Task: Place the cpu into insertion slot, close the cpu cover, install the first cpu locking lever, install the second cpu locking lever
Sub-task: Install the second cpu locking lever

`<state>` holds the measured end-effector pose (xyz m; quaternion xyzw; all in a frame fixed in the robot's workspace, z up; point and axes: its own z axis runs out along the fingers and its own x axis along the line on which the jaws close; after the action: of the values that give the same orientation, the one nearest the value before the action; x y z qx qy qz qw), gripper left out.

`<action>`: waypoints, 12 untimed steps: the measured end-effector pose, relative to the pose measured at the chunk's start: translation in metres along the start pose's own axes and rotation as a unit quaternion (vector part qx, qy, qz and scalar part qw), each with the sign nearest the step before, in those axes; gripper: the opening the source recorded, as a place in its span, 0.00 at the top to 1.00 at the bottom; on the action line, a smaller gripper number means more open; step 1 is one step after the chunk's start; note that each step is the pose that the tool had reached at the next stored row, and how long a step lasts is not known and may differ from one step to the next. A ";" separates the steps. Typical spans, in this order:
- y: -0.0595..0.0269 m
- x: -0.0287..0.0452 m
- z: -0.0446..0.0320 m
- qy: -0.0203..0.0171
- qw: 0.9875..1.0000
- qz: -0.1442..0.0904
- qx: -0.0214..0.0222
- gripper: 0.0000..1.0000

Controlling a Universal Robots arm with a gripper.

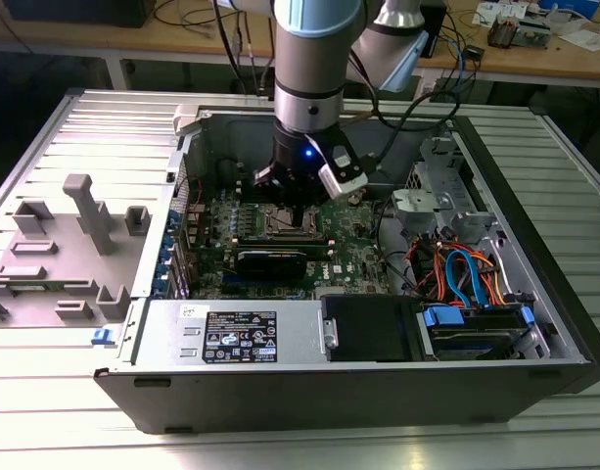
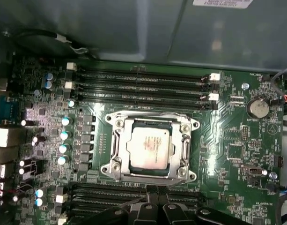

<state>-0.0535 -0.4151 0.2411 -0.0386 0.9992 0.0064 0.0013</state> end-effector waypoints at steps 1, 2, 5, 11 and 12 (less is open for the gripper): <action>-0.0016 0.0005 0.0000 0.000 1.000 0.000 0.000 0.89; -0.0026 0.0011 0.0000 0.000 1.000 0.000 0.000 0.89; -0.0050 0.0060 0.0000 0.000 1.000 0.000 -0.001 0.89; -0.0069 0.0113 -0.0003 0.000 1.000 0.000 -0.002 0.89; -0.0072 0.0114 -0.0020 0.000 1.000 0.000 -0.002 0.89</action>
<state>-0.0643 -0.4232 0.2430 -0.0386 0.9992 0.0080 0.0014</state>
